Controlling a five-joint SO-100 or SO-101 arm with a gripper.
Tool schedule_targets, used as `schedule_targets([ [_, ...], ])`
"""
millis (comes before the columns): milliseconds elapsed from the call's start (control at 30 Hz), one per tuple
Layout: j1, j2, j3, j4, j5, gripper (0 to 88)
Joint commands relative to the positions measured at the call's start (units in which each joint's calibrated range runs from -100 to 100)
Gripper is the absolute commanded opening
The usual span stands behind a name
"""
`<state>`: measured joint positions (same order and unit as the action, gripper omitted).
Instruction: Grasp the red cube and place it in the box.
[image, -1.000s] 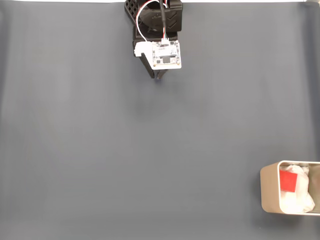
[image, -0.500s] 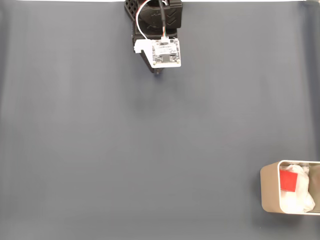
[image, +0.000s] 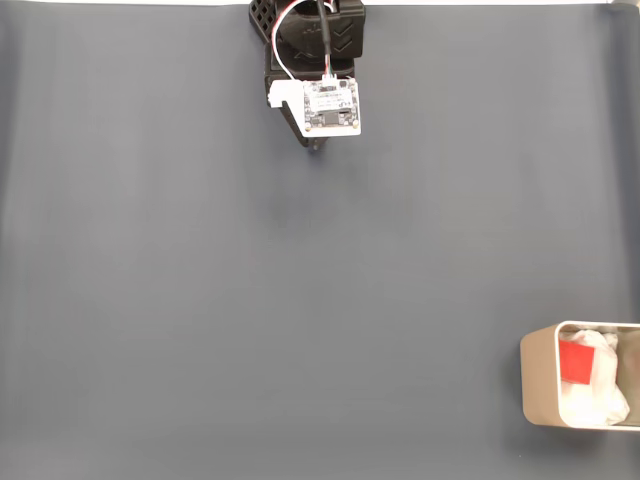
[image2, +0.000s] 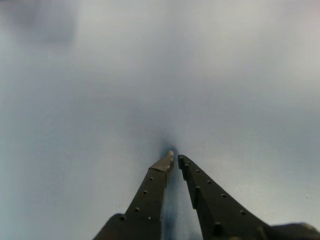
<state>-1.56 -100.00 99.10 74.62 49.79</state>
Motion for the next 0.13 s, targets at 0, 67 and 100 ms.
schedule_targets([
  [0, 0.49, 0.09, 0.72, 1.28, -0.39, 0.2],
  [67, 0.49, 0.09, 0.72, 1.28, -0.39, 0.2],
  [100, 0.49, 0.09, 0.72, 1.28, -0.39, 0.2],
])
